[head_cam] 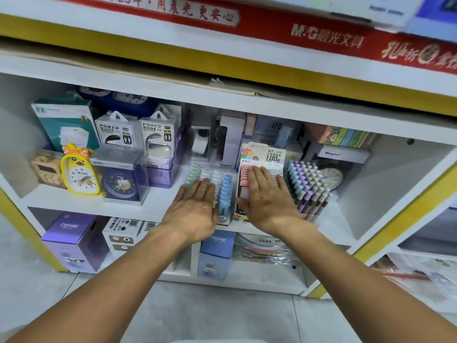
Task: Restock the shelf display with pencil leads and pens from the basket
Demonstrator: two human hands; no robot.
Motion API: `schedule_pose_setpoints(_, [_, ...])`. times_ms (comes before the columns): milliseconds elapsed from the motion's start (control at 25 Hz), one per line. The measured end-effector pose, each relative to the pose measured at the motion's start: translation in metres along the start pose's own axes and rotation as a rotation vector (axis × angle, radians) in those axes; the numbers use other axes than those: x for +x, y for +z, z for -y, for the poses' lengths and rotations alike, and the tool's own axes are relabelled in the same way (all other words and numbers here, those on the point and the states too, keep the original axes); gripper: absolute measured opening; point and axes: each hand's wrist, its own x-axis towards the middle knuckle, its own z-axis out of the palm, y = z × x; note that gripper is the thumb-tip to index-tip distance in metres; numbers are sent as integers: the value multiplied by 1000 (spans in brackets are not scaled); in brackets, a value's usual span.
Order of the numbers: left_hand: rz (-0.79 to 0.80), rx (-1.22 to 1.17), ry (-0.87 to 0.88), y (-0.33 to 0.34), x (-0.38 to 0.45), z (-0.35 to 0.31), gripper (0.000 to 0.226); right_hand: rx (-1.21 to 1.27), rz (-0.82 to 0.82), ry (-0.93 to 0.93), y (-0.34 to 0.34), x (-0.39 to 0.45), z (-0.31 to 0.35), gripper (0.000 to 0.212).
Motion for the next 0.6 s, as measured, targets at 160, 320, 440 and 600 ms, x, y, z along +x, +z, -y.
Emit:
schedule_pose_setpoints(160, [-174,-37,65,-17,1,-20,68,115,-205,-36,-22,-10,-22,70])
schedule_pose_setpoints(320, [-241,-110,200,-18,13,-66,67,135,-303,68,-35,-35,-79,74])
schedule_pose_setpoints(440, [-148,-47,225,-11,31,-93,68,109,-84,77,-24,-46,-106,82])
schedule_pose_setpoints(600, [-119,51,199,1,45,-102,72,103,-65,30,-10,-43,-111,89])
